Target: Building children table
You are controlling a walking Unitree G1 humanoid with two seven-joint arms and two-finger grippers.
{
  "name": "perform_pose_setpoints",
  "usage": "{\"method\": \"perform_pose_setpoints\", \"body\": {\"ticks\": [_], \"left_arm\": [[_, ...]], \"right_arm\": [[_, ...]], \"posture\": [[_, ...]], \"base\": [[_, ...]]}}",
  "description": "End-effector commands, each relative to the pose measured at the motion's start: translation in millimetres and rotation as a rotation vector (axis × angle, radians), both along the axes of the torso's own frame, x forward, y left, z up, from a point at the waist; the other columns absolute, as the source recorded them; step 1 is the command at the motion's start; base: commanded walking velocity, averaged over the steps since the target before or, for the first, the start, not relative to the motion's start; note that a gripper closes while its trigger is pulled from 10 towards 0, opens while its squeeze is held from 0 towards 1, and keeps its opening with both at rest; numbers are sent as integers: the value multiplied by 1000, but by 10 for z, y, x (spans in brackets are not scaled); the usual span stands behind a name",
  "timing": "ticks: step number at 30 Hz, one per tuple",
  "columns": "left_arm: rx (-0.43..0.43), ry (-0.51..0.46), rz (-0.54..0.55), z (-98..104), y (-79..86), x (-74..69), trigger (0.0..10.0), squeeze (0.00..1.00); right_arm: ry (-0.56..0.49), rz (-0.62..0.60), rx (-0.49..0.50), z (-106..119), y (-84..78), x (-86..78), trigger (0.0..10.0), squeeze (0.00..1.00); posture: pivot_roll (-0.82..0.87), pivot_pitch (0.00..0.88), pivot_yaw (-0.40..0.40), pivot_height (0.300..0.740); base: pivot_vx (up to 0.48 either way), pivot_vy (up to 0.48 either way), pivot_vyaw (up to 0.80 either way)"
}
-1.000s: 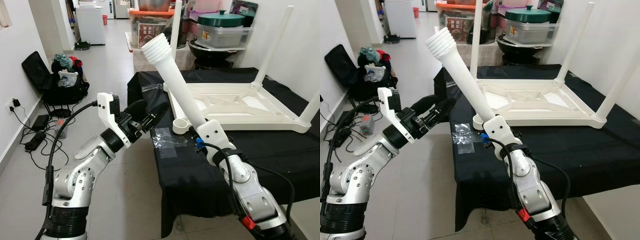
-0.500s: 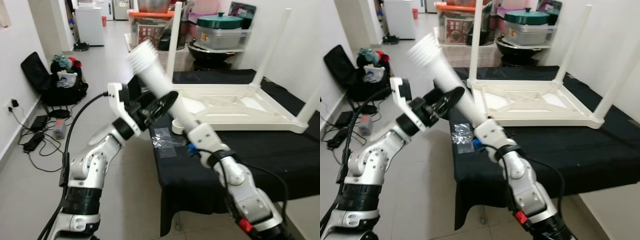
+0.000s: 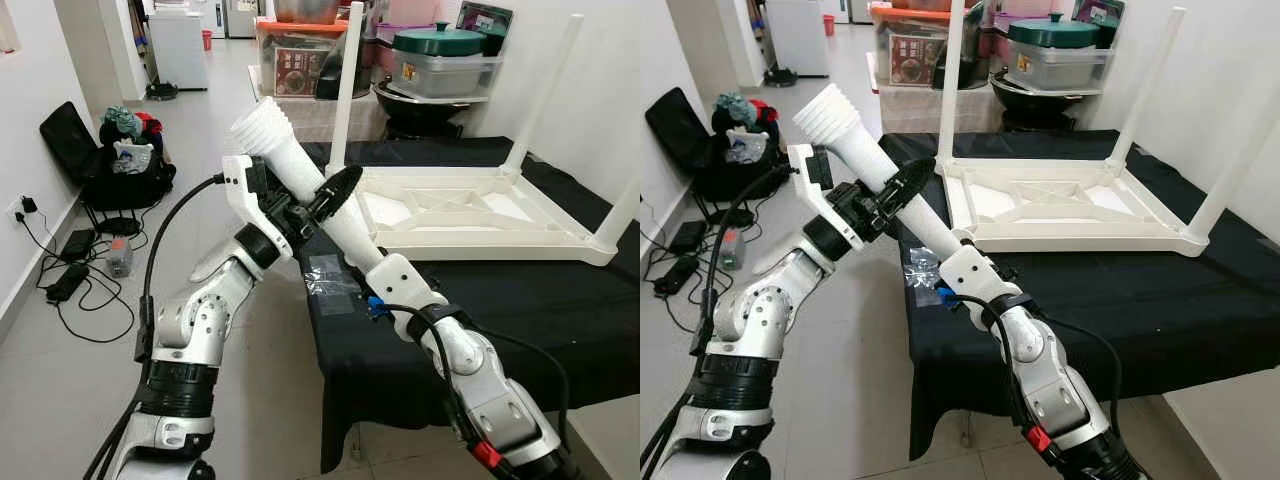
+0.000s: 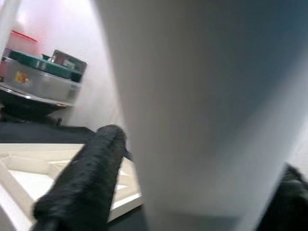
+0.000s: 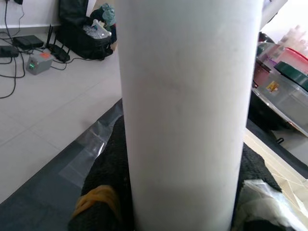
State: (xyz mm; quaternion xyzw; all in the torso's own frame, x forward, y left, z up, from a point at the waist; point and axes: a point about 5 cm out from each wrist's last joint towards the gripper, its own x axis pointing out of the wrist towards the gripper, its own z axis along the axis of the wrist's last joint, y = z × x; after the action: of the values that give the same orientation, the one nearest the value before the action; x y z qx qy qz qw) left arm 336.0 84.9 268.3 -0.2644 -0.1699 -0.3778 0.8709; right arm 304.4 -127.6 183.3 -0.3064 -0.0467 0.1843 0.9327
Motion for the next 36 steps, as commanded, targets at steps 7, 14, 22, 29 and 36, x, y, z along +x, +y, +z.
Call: {"method": "perform_pose_setpoints", "body": {"ticks": [7,14,22,29,36], "left_arm": [[-37,-60,29,58,44,-31,0,0],[-43,-65,32,76,47,-30,0,0],[-41,-56,52,74,59,-3,0,0],[-52,-58,107,92,112,33,0,0],[-85,-45,226,109,240,110,0,0]], "right_arm": [[12,12,-16,-38,17,-3,10000,0],[25,-38,73,-12,-34,31,10000,0],[5,-61,166,57,-80,37,10000,1000],[-51,-106,168,144,-256,58,10000,1000],[-107,-168,127,254,-534,91,10000,1000]], "posture": [[39,0,-62,740],[42,0,-62,740],[42,0,-63,740],[37,0,-59,740],[36,0,-59,740]], "base": [[0,0,0],[0,0,0],[0,0,0],[0,0,0],[0,0,0]]}}
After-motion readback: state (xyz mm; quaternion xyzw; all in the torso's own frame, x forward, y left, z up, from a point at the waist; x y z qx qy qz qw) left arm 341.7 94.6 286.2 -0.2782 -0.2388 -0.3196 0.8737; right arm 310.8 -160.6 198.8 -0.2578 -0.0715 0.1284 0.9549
